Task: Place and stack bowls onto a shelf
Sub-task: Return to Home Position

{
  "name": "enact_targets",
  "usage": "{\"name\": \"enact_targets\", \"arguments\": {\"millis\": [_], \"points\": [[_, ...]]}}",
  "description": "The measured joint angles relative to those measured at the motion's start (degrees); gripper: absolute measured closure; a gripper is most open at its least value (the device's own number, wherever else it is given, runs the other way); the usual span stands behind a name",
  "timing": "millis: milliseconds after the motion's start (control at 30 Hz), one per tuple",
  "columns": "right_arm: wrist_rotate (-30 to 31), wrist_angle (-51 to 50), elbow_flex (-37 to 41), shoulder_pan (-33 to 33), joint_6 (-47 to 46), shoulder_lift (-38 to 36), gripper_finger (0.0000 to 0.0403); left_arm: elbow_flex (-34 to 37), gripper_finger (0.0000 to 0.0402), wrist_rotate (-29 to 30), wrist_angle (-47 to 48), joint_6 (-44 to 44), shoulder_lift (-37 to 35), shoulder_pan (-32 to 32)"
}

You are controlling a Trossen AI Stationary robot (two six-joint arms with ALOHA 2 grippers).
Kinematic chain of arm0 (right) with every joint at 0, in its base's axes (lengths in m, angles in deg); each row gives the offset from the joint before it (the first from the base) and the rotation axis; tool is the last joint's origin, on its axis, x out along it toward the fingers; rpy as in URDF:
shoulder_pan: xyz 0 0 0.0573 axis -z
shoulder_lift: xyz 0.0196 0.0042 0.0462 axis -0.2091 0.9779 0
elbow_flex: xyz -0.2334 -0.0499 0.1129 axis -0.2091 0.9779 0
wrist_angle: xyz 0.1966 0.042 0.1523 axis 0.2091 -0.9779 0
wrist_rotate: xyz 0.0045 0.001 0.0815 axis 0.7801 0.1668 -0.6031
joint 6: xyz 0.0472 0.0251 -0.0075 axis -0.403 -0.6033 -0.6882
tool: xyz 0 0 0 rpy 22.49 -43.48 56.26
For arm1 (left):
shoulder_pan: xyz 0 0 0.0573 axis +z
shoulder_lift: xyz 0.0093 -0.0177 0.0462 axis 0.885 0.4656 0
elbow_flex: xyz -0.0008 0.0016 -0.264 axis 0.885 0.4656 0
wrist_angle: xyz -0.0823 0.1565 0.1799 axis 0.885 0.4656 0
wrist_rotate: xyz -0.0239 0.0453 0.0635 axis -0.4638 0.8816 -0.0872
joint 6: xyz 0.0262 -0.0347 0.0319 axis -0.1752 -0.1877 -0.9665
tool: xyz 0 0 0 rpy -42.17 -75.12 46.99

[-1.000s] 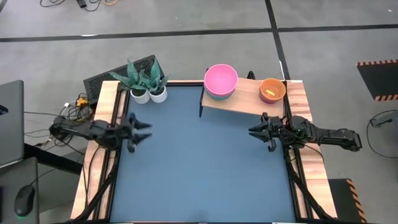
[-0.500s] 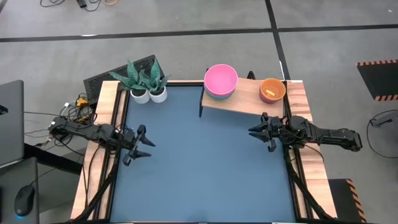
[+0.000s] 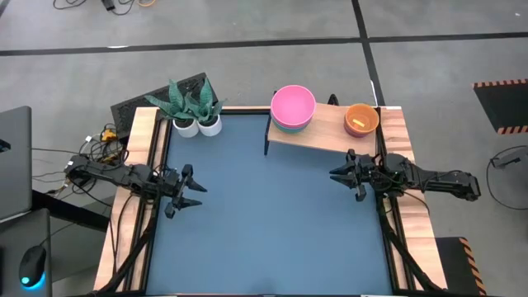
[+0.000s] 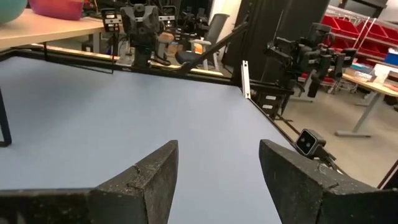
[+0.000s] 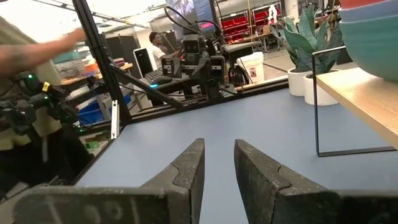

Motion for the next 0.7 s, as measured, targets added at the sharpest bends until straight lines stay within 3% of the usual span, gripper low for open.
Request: {"name": "enact_targets", "arguments": {"millis": [700], "points": [[-0.02, -0.09, 0.02, 0.00, -0.01, 0.00, 0.0288, 0.02, 0.0191, -0.02, 0.00, -0.09, 0.00, 0.00]]}}
